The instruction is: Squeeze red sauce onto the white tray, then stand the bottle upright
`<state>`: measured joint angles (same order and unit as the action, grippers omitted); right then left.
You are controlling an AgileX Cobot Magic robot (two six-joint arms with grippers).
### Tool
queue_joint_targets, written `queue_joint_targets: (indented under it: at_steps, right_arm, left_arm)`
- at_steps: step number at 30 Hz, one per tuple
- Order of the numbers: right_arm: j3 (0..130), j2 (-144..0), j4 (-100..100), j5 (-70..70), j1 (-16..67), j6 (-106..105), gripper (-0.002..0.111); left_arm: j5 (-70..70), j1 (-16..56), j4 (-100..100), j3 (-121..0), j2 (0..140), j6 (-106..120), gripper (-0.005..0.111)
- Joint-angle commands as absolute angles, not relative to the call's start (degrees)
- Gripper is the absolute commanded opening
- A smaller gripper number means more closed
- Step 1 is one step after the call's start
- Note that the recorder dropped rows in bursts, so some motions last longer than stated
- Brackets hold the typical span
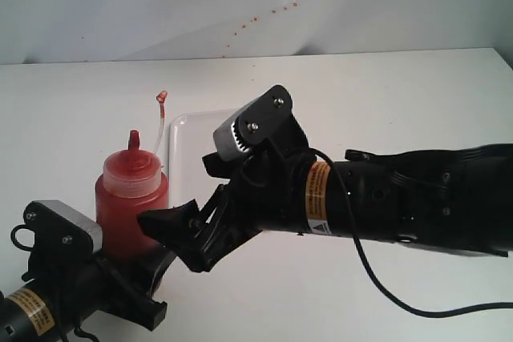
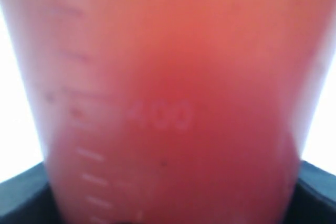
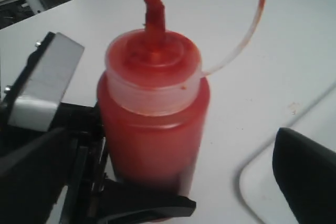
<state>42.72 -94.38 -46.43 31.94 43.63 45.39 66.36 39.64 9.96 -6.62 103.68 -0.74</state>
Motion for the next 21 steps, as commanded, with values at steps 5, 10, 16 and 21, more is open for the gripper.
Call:
queue_joint_targets:
  at_steps: [5, 10, 16, 21]
  right_arm:
    - [42.83, -100.13, -41.39, 36.09, 45.46, 42.92, 0.094]
    - [42.83, -105.76, -35.20, 45.38, 45.46, 35.11, 0.094]
    - [42.83, -108.73, -29.31, 50.62, 45.61, 26.74, 0.094]
    - [46.78, -109.68, -29.78, 48.78, 47.32, 26.76, 0.094]
  left_arm:
    - [69.96, 39.91, 9.97, -7.03, 103.38, -1.46, 0.000]
    - [69.96, 39.91, 9.85, -7.03, 103.38, -1.46, 0.000]
    - [69.96, 39.91, 8.24, -7.03, 103.38, -1.46, 0.000]
    - [69.96, 39.91, 8.07, -7.03, 103.38, -1.46, 0.000]
